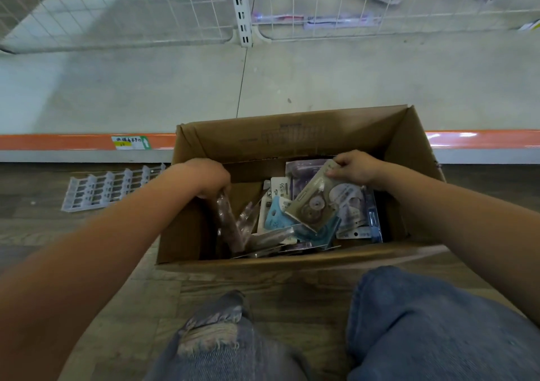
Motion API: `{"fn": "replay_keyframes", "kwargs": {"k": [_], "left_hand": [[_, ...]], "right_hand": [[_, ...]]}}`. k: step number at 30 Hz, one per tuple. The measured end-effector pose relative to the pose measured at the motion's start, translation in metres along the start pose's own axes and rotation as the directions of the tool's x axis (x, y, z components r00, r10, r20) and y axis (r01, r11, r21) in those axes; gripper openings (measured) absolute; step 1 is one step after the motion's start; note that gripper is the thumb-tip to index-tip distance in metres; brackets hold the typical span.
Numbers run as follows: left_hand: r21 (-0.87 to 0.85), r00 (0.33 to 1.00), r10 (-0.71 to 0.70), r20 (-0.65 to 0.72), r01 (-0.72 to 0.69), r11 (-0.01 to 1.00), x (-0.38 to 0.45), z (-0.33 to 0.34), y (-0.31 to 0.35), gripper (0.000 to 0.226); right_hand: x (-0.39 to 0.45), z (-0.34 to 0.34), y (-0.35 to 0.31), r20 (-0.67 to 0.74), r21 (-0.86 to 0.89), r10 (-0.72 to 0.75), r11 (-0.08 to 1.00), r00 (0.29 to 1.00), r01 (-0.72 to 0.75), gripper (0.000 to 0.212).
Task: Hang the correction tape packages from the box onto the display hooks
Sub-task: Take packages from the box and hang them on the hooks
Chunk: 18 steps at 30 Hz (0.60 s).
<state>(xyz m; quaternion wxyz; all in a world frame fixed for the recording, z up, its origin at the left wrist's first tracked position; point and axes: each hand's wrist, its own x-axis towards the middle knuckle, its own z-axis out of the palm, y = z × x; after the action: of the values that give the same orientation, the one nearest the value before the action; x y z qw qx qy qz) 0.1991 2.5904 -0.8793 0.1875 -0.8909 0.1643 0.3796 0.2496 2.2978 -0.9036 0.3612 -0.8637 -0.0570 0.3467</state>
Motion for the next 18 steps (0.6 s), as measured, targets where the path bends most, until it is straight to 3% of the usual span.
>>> {"fn": "replay_keyframes", "kwargs": {"k": [4,10,18], "left_hand": [[-0.243,0.994,0.005,-0.106,-0.031,0.969,-0.012,-0.025,-0.008,0.022],[-0.605,0.970,-0.034,-0.241,-0.123,0.786,-0.020,-0.044,-0.009,0.015],[-0.773,0.992,-0.064,-0.109,-0.044,0.633,0.007,-0.007,0.017,0.023]], "right_hand": [[-0.003,-0.016,-0.009,0.013,-0.053,-0.025,0.998,1.000,0.025,0.014],[-0.007,-0.038,-0.025,-0.013,-0.140,-0.045,0.989,0.999,0.042,0.016],[-0.002,-0.021,-0.006,-0.027,-0.233,0.050,0.971,0.998,-0.055,0.018]]}}
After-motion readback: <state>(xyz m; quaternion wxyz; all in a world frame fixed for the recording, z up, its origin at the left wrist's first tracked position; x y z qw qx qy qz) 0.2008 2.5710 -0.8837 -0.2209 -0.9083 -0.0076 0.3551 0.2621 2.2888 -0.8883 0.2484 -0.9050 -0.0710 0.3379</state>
